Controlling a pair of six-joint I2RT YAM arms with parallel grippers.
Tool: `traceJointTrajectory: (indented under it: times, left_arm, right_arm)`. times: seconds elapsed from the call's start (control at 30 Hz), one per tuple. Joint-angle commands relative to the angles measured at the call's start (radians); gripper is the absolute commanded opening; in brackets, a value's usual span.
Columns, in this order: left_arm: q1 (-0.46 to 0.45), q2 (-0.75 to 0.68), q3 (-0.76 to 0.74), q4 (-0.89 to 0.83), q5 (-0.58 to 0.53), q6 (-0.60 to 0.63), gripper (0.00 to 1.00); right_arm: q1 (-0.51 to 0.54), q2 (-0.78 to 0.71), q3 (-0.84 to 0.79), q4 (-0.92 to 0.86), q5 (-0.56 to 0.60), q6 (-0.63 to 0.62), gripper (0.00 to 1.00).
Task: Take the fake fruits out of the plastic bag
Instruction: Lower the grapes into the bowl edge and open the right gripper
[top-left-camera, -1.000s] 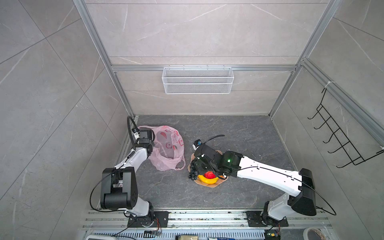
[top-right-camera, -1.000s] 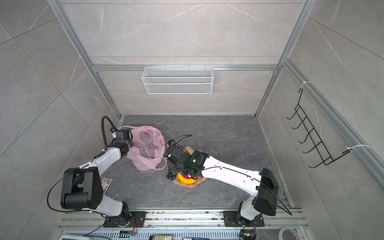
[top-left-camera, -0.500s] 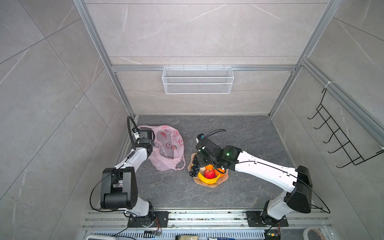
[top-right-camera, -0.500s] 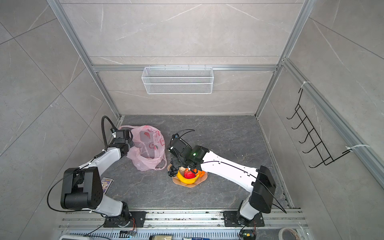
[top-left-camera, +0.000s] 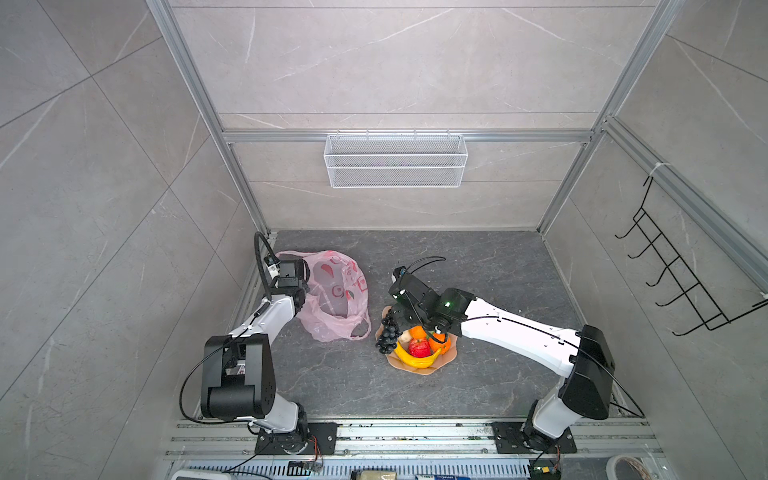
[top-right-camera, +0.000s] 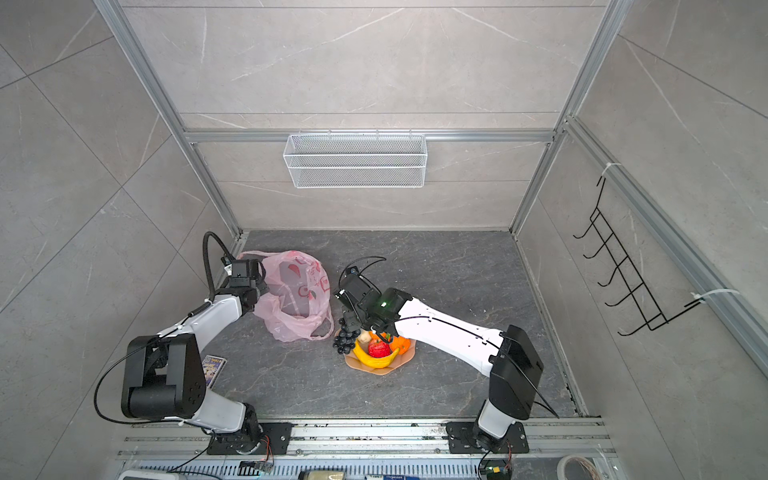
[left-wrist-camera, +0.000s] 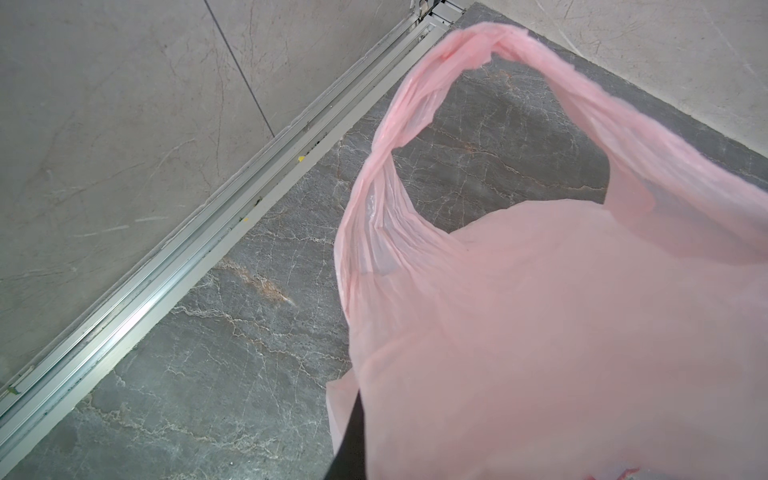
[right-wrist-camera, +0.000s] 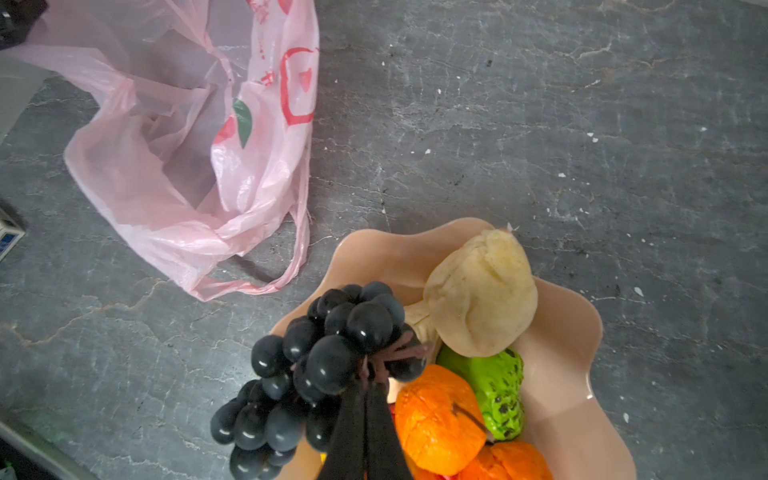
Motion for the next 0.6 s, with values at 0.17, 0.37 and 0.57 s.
traceJointTrajectory:
  times: [0.17, 0.37, 0.57]
  left_arm:
    - [0.003, -0.032, -0.002, 0.03, -0.008, 0.015, 0.0]
    - [0.003, -0.032, -0.003, 0.03, -0.008, 0.015, 0.0]
    - [0.003, -0.03, -0.001, 0.03, -0.008, 0.015, 0.0]
  right_arm:
    - [-0.021, 0.041, 0.009, 0.007, -0.007, 0.021, 0.0]
    - [-0.021, 0.056, -0.01, 0.002, 0.003, 0.027, 0.0]
    - [-0.014, 0.0, -0.021, -0.041, -0.009, 0.053, 0.0]
